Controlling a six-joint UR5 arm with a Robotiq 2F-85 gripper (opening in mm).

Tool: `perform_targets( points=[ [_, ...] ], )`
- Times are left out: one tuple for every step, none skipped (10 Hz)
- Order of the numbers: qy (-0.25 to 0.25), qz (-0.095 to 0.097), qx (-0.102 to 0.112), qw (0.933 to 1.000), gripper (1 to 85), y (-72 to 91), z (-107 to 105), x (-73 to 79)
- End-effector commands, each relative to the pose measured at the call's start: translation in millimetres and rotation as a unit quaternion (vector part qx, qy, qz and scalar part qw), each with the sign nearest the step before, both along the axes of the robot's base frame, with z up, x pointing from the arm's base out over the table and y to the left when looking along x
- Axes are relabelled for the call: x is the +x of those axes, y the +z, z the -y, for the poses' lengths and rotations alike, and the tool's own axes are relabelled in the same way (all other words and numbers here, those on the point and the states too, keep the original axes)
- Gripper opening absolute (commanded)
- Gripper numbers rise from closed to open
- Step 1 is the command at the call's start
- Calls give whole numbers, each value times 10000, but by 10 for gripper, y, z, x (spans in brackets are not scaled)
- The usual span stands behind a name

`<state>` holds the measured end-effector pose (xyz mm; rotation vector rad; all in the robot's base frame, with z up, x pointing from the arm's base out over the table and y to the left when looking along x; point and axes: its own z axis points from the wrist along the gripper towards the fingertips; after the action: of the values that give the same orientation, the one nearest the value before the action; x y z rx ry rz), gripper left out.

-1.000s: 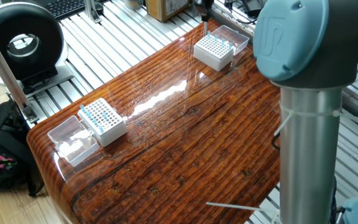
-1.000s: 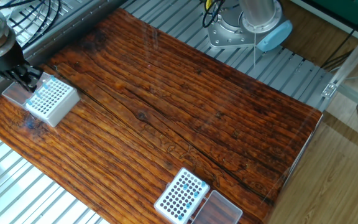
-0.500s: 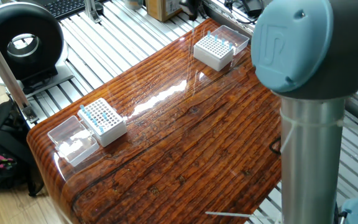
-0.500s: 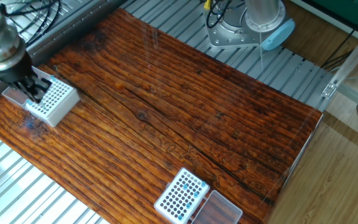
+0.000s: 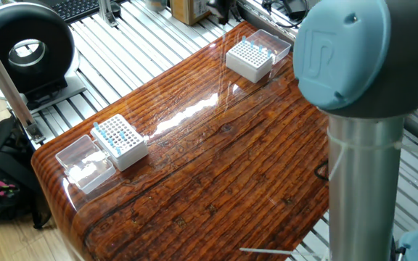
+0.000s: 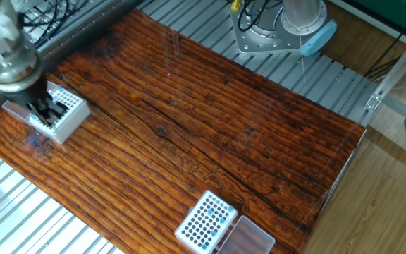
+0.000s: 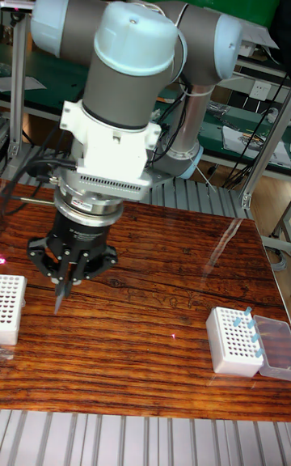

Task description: Transfer all medium pipette tips from one holder to another

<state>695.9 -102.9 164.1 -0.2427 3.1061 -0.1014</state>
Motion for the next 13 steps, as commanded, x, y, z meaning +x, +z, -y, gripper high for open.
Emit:
perform_targets(
  points=[
    [236, 19, 280, 9993, 13, -16, -158, 33],
    [803, 52, 309, 9963, 13, -15, -185, 59],
    [1363, 90, 153, 9905, 13, -12, -121, 96],
    [1699, 142, 86, 9853, 13, -9, -100, 135],
    [1775, 260, -18, 9838, 13, -1, -61, 206],
    [1677, 293, 8, 9854, 13, -27, -90, 201],
    [1576, 188, 242, 9870, 13, -46, -327, 175],
    [1399, 129, 331, 9895, 13, -15, -611, 215],
    [1109, 110, 366, 9931, 13, 32, -989, 260],
    [864, 112, 486, 9950, 13, 67, -1351, 286],
    [602, 166, 672, 9958, 13, 79, -1706, 316],
    [362, 217, 804, 9959, 13, 73, -1991, 323],
    [109, 275, 817, 9962, 13, 54, -2219, 306]
  ],
)
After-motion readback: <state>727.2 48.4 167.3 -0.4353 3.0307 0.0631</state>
